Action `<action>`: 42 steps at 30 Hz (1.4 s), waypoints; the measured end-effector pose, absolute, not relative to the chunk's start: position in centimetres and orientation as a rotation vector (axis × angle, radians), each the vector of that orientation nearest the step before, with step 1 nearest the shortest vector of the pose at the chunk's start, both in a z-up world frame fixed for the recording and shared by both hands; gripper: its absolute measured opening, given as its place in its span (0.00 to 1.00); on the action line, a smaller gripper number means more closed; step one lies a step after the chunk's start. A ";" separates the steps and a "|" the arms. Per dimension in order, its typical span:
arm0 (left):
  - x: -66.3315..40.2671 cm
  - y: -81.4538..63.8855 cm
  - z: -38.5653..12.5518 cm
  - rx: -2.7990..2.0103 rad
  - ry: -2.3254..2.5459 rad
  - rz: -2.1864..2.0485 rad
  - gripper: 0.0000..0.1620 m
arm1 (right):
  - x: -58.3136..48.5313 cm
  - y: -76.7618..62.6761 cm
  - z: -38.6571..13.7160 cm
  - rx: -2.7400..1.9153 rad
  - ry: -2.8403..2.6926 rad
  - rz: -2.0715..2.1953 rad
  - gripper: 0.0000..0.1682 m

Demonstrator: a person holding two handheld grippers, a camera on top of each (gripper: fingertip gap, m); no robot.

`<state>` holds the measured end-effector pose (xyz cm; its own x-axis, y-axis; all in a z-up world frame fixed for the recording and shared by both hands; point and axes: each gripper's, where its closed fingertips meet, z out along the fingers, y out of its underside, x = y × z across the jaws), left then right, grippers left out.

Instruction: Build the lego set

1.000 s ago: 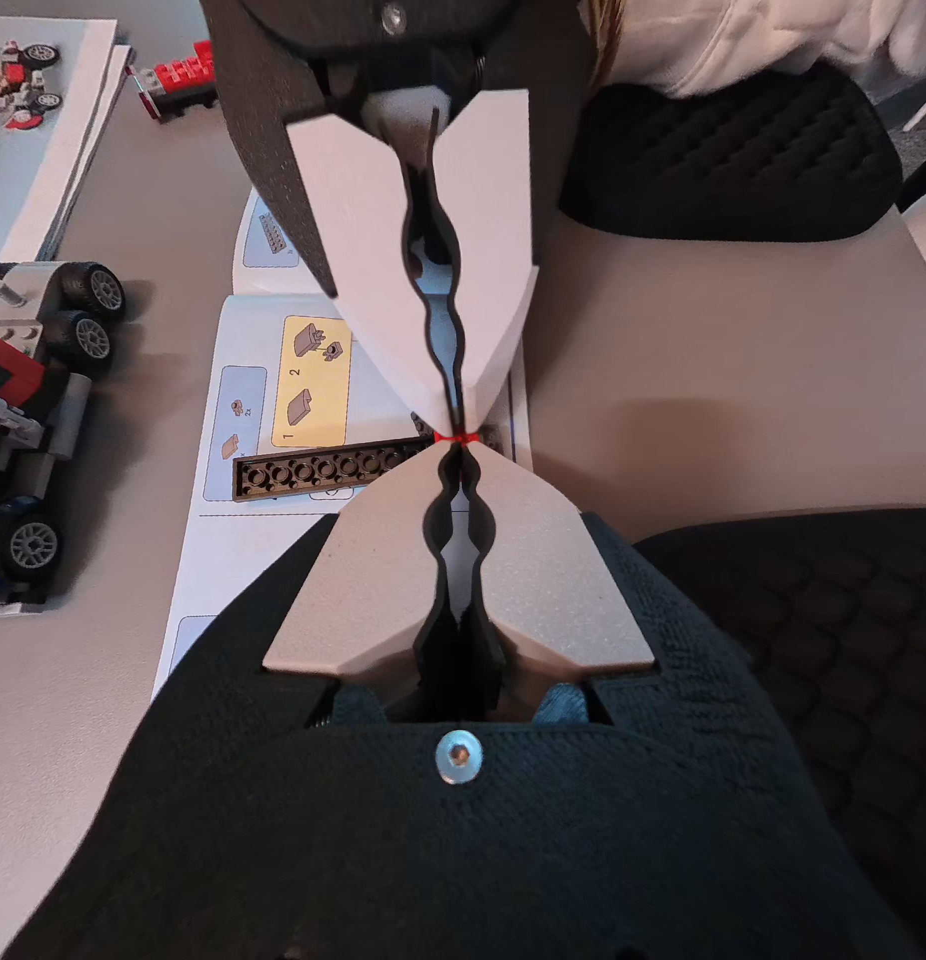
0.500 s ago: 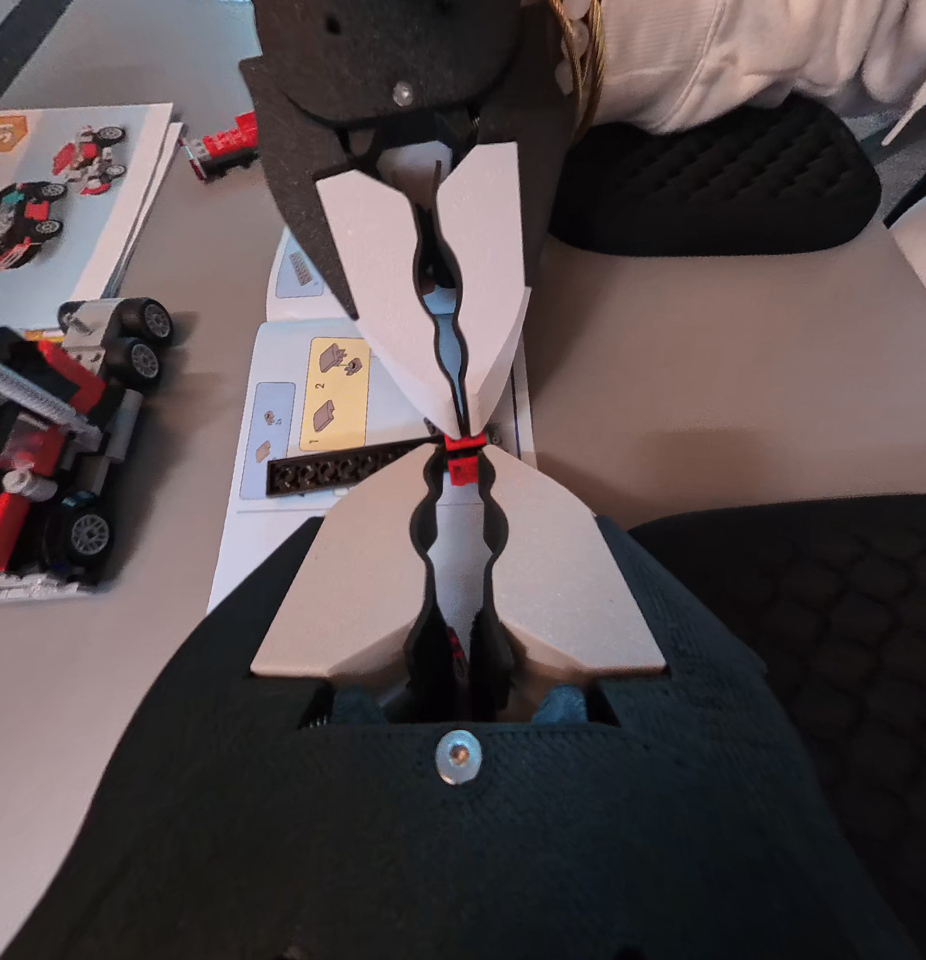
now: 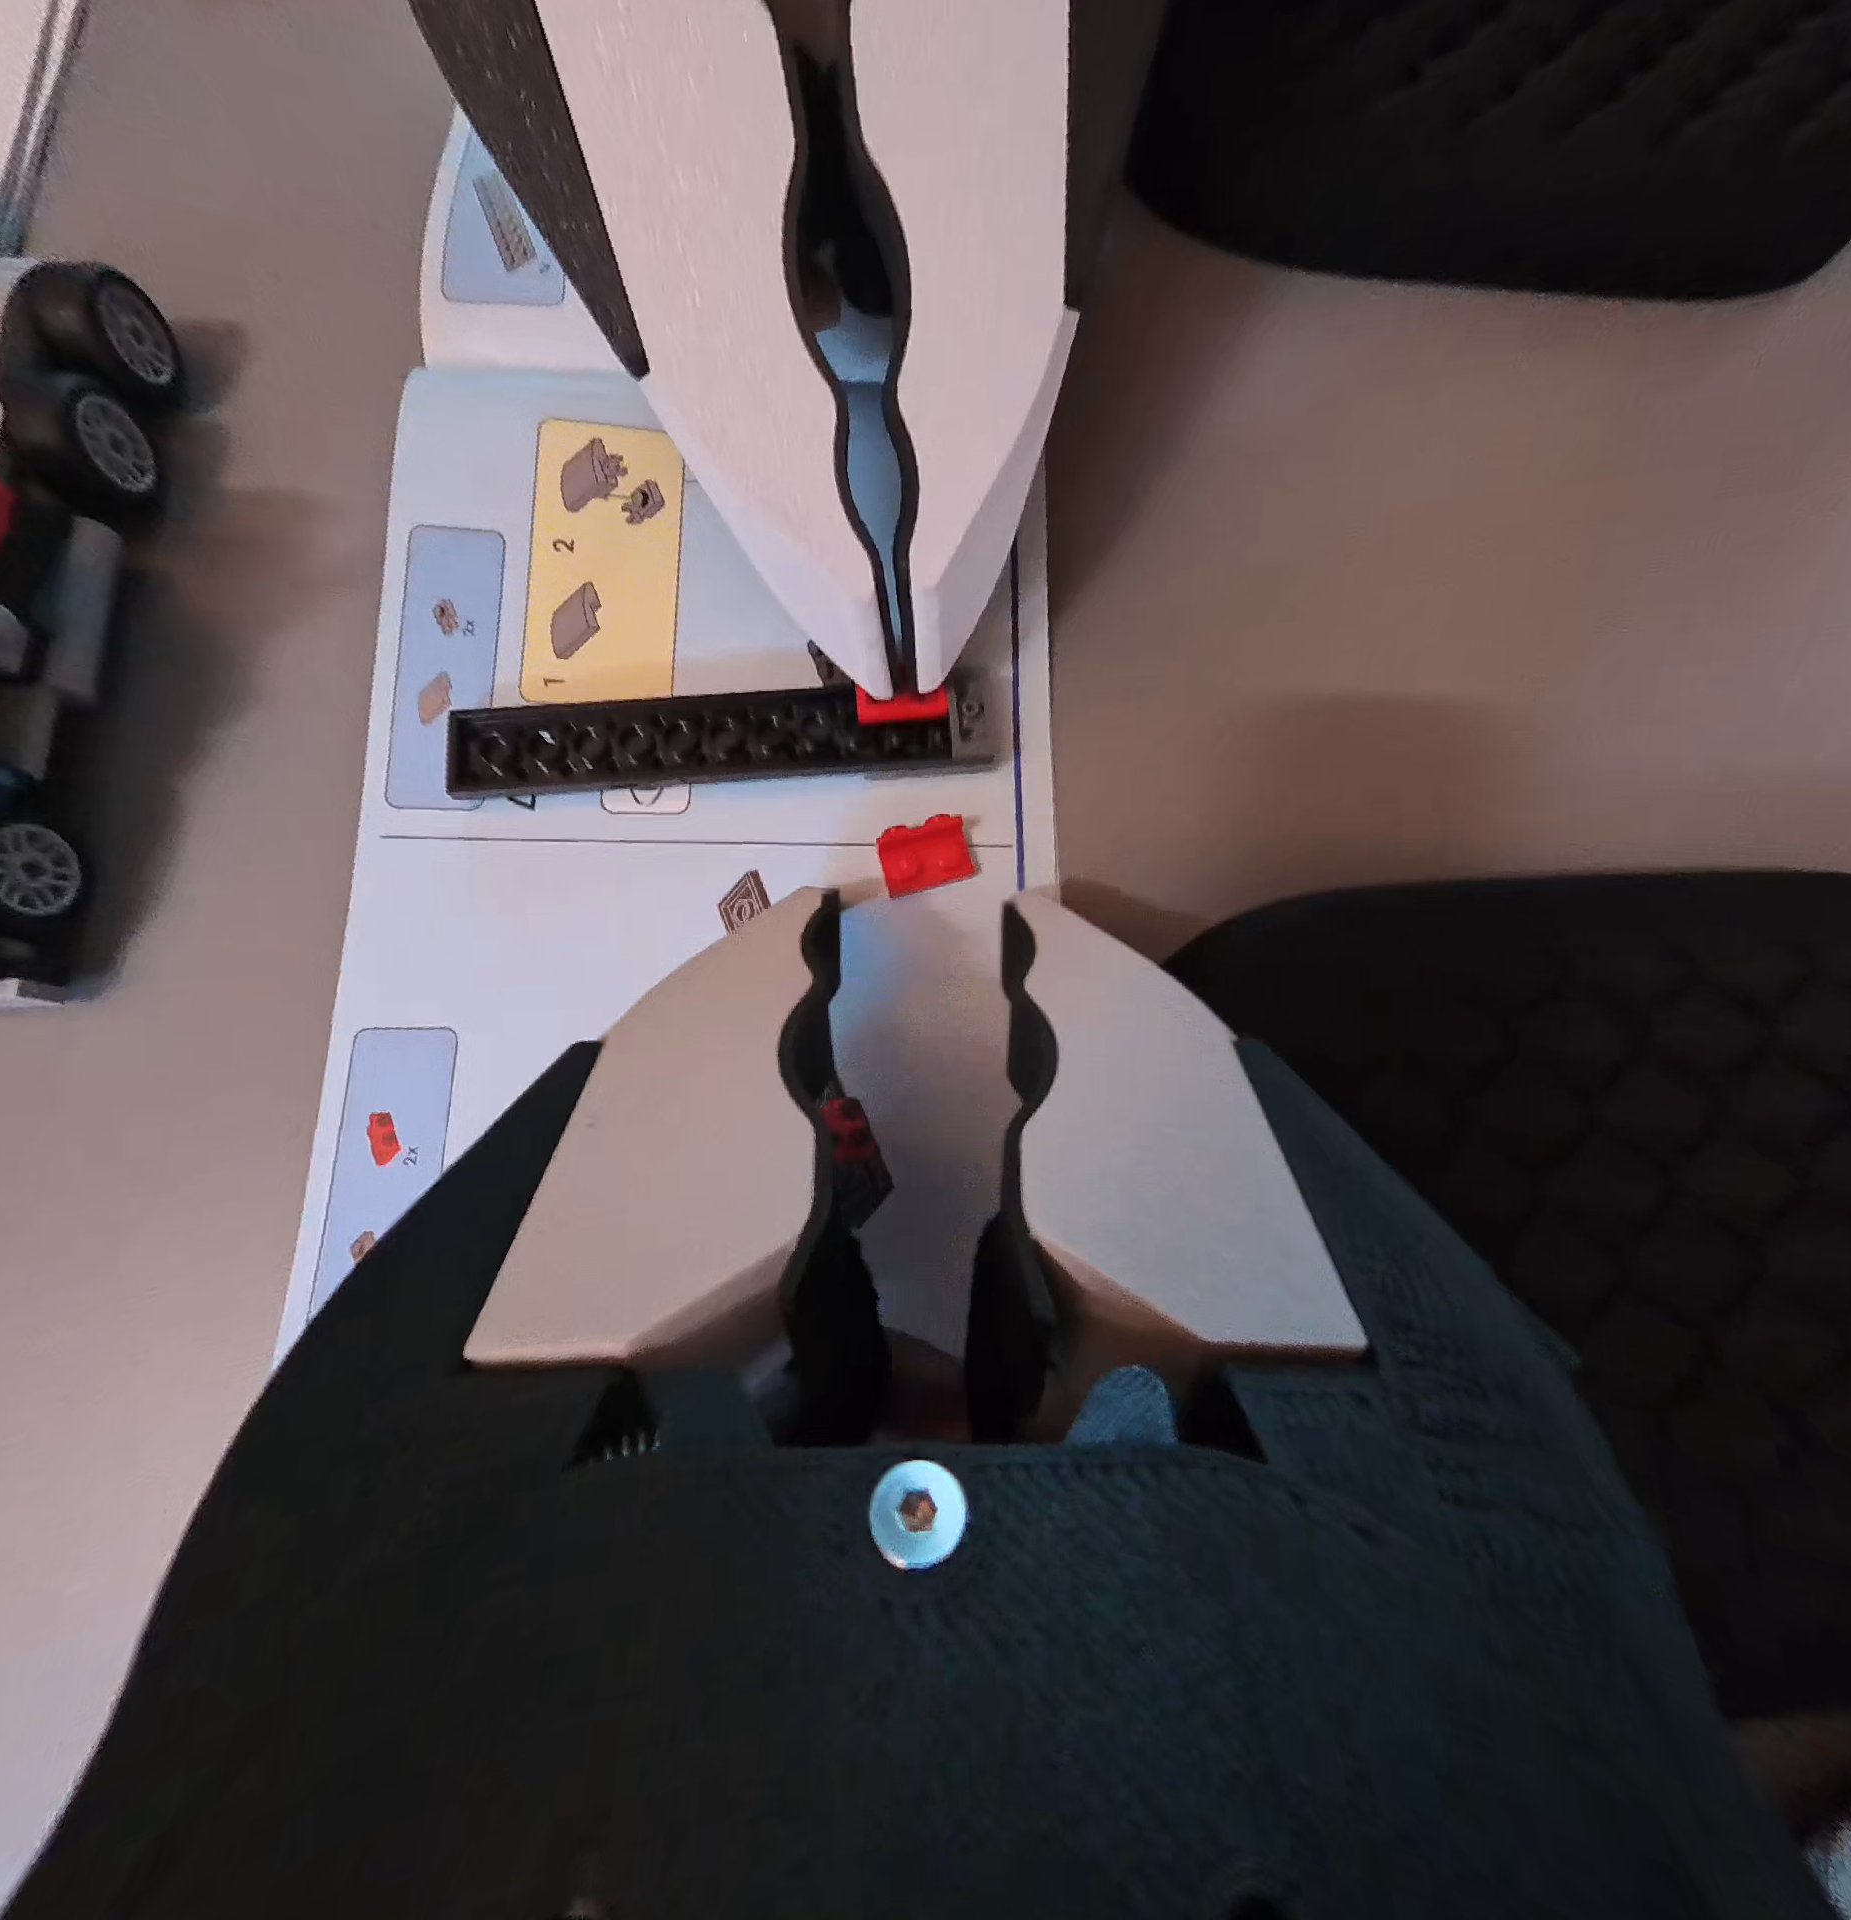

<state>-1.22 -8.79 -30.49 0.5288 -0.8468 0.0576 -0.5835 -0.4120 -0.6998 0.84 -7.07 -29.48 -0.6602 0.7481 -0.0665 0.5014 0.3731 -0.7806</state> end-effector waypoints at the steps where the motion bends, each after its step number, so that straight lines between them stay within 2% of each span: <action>1: -1.1 -8.8 -30.5 -2.143 1.155 -0.547 0.20 | 0.8 -7.1 -29.4 -1.099 -2.337 1.168 0.01; 5: -0.8 -8.2 -30.6 -2.129 1.157 -0.509 0.19 | 0.6 -7.5 -28.9 -1.089 -2.323 1.199 0.05; 8: -0.5 -8.2 -30.6 -2.130 1.177 -0.504 0.13 | 0.0 -7.9 -28.8 -1.101 -2.326 1.167 0.10; 11: -0.8 -8.1 -30.6 -2.135 1.168 -0.485 0.15 | -0.4 -8.2 -29.4 -1.095 -2.383 1.070 0.16; 20: -2.1 -7.7 -28.9 -2.063 0.997 -0.580 0.16 | -1.0 -8.0 -30.5 -1.104 -2.456 0.951 0.10; 23: -3.1 -5.8 -25.2 -1.856 0.798 -0.595 0.22 | -1.9 -7.7 -27.6 -1.160 -2.227 1.225 0.10; 27: -5.2 -4.7 -16.3 -1.307 0.418 -0.616 0.22 | -2.2 -5.2 -18.1 -1.239 -1.454 2.102 0.10; 30: -4.5 -4.7 -13.8 -1.155 0.298 -0.626 0.22 | -1.1 -2.7 -14.7 -1.133 -0.982 2.461 0.09; 33: -3.0 -3.6 -13.5 -1.176 0.220 -0.638 0.22 | -0.7 -2.1 -14.1 -1.066 -0.821 2.531 0.09; 42: -1.5 -3.2 -13.8 -1.217 0.140 -0.875 0.15 | -1.2 -3.8 -14.1 -1.021 -0.966 2.392 0.09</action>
<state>-1.48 -3.24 -13.82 0.6763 -0.6501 0.3464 0.5095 0.0732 -0.8574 -1.23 -3.84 -14.14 -0.6716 0.5574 -0.4881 -0.0622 -0.6989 -0.7126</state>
